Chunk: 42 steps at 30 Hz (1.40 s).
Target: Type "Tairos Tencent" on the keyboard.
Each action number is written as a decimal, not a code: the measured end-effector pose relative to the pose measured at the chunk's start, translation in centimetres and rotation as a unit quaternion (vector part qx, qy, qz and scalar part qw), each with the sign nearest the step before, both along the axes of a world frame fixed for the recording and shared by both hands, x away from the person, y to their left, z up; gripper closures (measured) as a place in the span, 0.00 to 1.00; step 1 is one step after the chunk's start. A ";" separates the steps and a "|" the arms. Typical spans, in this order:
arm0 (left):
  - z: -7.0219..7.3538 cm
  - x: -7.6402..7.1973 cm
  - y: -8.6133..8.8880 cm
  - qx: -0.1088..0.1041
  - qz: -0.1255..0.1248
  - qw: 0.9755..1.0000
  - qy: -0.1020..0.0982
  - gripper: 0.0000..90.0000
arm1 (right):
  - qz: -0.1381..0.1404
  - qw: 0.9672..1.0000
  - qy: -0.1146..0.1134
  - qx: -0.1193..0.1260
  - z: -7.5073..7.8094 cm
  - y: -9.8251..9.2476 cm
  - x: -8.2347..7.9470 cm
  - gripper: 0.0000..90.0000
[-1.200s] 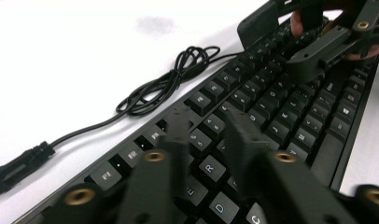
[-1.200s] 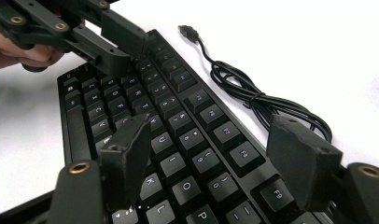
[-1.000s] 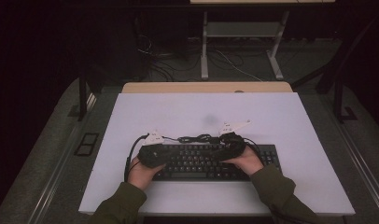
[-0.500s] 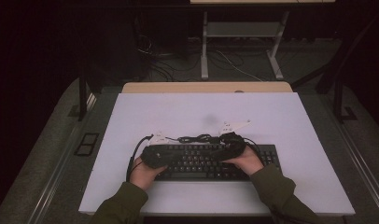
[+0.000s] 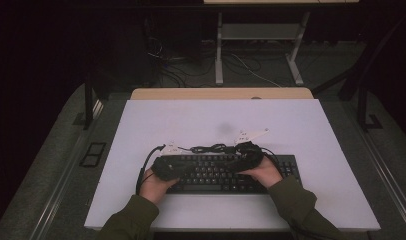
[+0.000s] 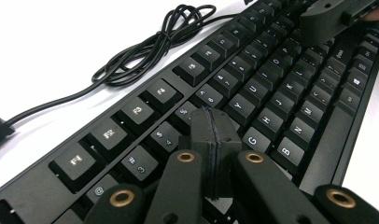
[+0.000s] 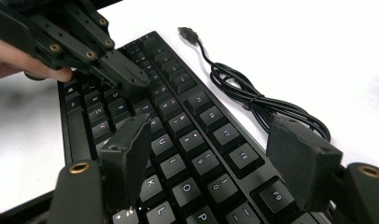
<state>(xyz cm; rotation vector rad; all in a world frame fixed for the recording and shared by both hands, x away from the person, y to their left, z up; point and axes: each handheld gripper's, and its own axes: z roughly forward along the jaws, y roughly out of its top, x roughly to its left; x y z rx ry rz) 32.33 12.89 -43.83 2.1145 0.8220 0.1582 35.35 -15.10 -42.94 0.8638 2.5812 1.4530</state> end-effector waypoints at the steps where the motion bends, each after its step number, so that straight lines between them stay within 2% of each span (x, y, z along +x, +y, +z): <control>1: 0.0 0.0 0.0 0.002 -0.001 1.000 -0.001 0.99 | 0.000 1.000 0.000 0.000 0.0 0.0 0.0 0.34; 5: 0.1 0.0 -0.1 0.006 -0.001 1.000 -0.002 0.99 | 0.000 1.000 0.000 -0.001 0.0 0.0 0.0 0.34; 20: 0.4 -0.1 0.1 0.000 -0.004 1.000 -0.006 0.99 | 0.000 1.000 -0.002 0.000 0.0 -0.1 0.0 0.34; 26: 0.9 -0.3 0.4 -0.019 -0.004 1.000 -0.015 0.99 | -0.001 1.000 -0.001 0.002 0.0 -0.1 0.0 0.34; 36: 1.5 -0.9 1.0 -0.037 -0.002 0.999 -0.024 0.87 | -0.001 1.000 -0.002 0.004 0.1 -0.2 0.0 0.34; 42: 1.6 -1.2 1.5 -0.035 -0.002 0.999 -0.030 0.73 | 0.001 1.000 0.000 0.004 0.1 -0.2 0.0 0.36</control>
